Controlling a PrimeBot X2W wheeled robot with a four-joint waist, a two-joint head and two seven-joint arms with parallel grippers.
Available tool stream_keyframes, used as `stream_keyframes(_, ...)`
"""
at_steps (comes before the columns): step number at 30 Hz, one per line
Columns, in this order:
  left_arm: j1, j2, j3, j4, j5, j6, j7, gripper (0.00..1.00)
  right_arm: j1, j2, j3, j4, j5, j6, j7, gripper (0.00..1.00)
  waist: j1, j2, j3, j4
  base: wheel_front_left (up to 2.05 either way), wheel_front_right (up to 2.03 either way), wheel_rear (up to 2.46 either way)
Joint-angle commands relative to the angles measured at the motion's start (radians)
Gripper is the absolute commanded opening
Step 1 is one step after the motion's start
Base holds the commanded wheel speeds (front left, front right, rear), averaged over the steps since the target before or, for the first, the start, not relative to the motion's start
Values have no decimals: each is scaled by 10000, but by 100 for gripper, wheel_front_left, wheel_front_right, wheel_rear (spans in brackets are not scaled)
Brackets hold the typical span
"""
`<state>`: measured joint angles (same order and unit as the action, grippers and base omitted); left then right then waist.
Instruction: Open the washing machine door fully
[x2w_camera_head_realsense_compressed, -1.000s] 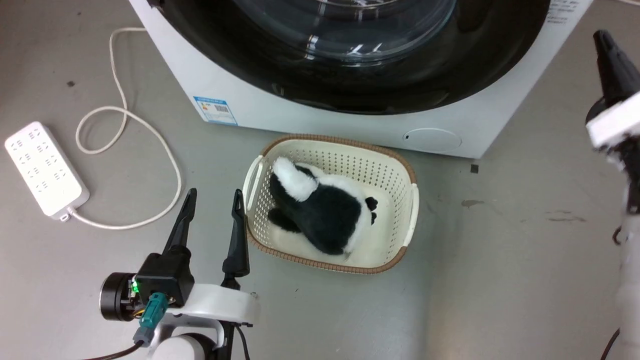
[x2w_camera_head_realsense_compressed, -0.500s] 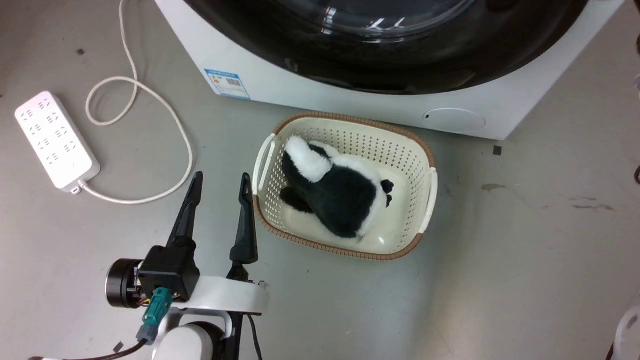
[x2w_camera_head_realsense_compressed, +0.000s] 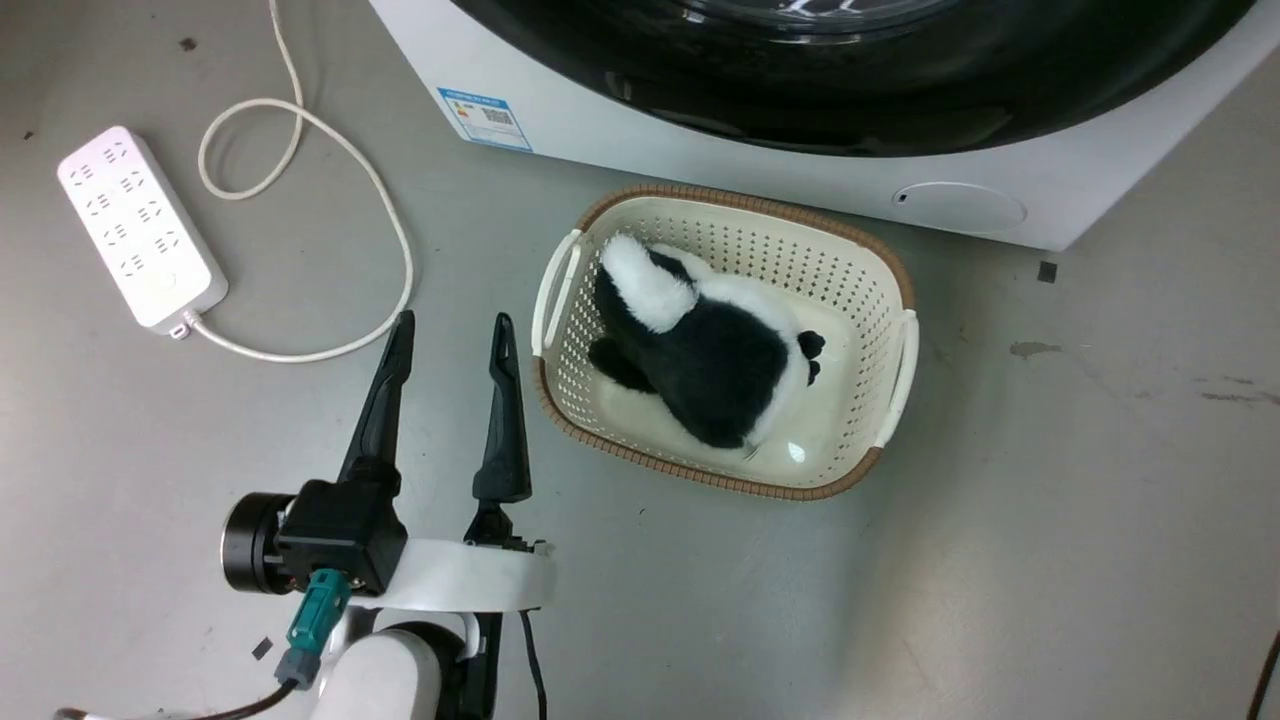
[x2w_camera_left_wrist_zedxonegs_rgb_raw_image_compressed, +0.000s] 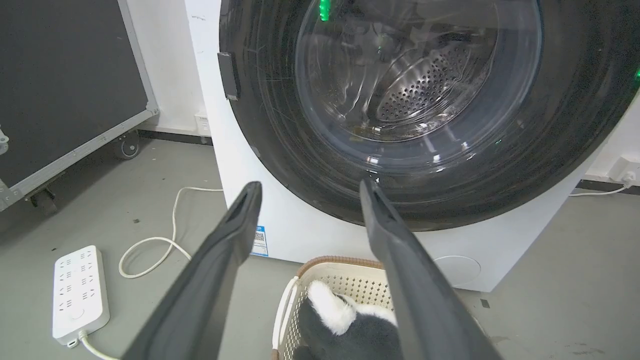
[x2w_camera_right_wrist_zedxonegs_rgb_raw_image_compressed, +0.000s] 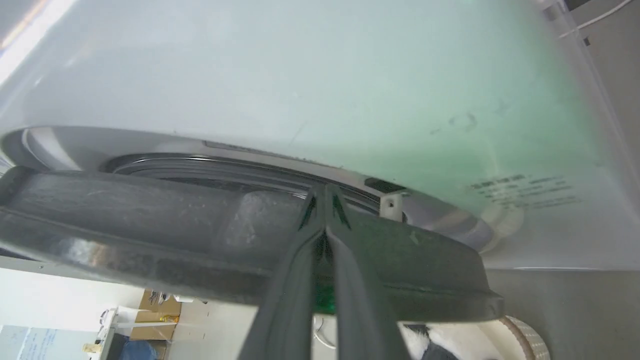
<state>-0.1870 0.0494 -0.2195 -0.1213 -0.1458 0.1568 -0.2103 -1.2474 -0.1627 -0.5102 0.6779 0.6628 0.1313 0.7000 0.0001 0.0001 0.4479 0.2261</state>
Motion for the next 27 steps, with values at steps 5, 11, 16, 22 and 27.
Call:
stream_keyframes(5, -146, 8, -93, -62, -126, 150, -194, 100, -143, 248, -322, 251, 245, -4, 980, 0, -1, -1, -90, 68, 0, 0, 0)
stream_keyframes(11, 5, 8, -117, 33, -164, 171, -362, 100, 975, 796, -953, -235, 862, -5, 2348, 0, -1, -1, -744, -13, 0, 0, 0)
stream_keyframes(16, 318, 8, -67, 324, -150, 62, -466, 100, 2414, 1062, -869, -956, 1409, -5, 3340, 0, -1, -1, -1415, -109, 0, 0, 0)
stream_keyframes(22, 928, 8, -8, 539, -100, -108, -515, 100, 4071, 1119, 114, -1402, 3235, -6, 4029, 0, -1, -1, -2255, -199, 0, 0, 0)
stream_keyframes(27, 1587, 8, 239, 608, -53, -359, -515, 100, 5588, 1122, 2402, -1620, 5309, -6, 3601, 0, -1, -1, -2897, -293, 0, 0, 0)
